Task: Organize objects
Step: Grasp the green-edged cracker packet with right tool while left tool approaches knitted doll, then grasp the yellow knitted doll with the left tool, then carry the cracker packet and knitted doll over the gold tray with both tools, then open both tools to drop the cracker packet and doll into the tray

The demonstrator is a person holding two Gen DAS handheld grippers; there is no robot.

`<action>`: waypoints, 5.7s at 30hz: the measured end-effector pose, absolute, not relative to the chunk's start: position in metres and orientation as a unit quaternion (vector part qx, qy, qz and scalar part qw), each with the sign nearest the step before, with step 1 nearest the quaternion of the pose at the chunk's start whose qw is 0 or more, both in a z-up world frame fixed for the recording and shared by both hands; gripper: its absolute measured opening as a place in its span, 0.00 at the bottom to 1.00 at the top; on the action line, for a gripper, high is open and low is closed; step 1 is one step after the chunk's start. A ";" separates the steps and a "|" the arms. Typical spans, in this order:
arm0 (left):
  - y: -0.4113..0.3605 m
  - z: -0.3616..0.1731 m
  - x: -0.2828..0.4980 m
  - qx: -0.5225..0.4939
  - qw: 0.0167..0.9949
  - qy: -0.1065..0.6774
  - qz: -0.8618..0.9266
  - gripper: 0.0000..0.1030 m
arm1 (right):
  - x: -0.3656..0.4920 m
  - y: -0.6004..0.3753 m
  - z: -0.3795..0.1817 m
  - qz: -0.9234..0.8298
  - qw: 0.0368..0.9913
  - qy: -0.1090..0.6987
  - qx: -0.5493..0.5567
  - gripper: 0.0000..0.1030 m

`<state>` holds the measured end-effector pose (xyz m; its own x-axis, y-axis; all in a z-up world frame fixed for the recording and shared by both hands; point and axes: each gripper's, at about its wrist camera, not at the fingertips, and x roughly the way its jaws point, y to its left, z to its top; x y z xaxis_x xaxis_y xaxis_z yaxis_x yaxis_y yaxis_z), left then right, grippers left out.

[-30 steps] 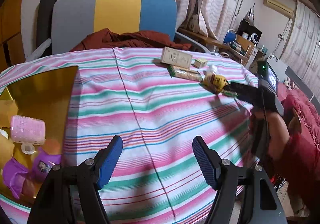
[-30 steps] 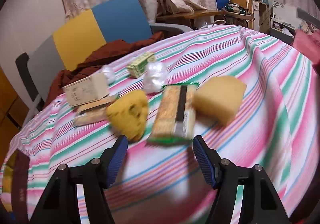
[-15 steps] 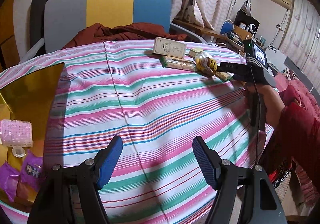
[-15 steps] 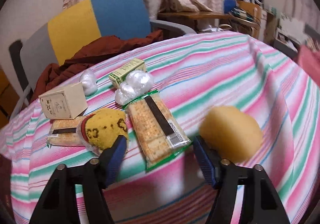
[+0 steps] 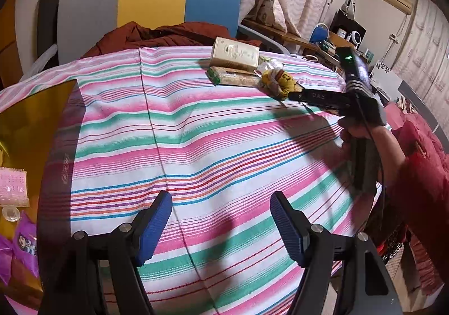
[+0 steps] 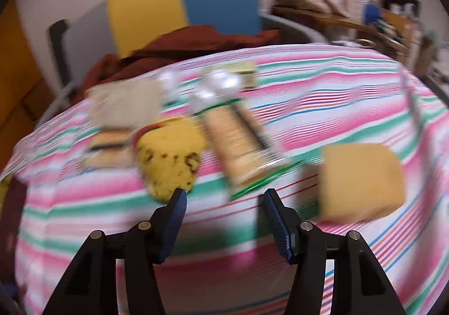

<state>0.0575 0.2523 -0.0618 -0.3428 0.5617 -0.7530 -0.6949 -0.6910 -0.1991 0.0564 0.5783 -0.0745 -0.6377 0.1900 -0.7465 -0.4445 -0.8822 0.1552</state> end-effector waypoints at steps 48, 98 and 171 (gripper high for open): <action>0.416 -0.056 -0.007 -0.416 0.417 0.064 0.805 0.75 | 0.053 0.608 -0.066 0.880 0.294 0.121 -0.352 0.44; 0.334 -0.102 -0.019 -0.408 0.444 -0.054 0.796 0.37 | 0.076 0.532 -0.058 0.907 0.262 0.102 -0.314 0.43; 0.032 -0.020 -0.043 -0.348 0.184 -0.176 0.902 0.70 | 0.038 0.276 -0.017 0.935 0.010 0.159 -0.316 0.73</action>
<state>-0.0432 0.0317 -0.0201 -0.6897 0.4544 -0.5638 -0.2100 -0.8706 -0.4449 0.0382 0.2758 -0.0168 -0.8002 -0.0812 -0.5943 -0.1195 -0.9494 0.2905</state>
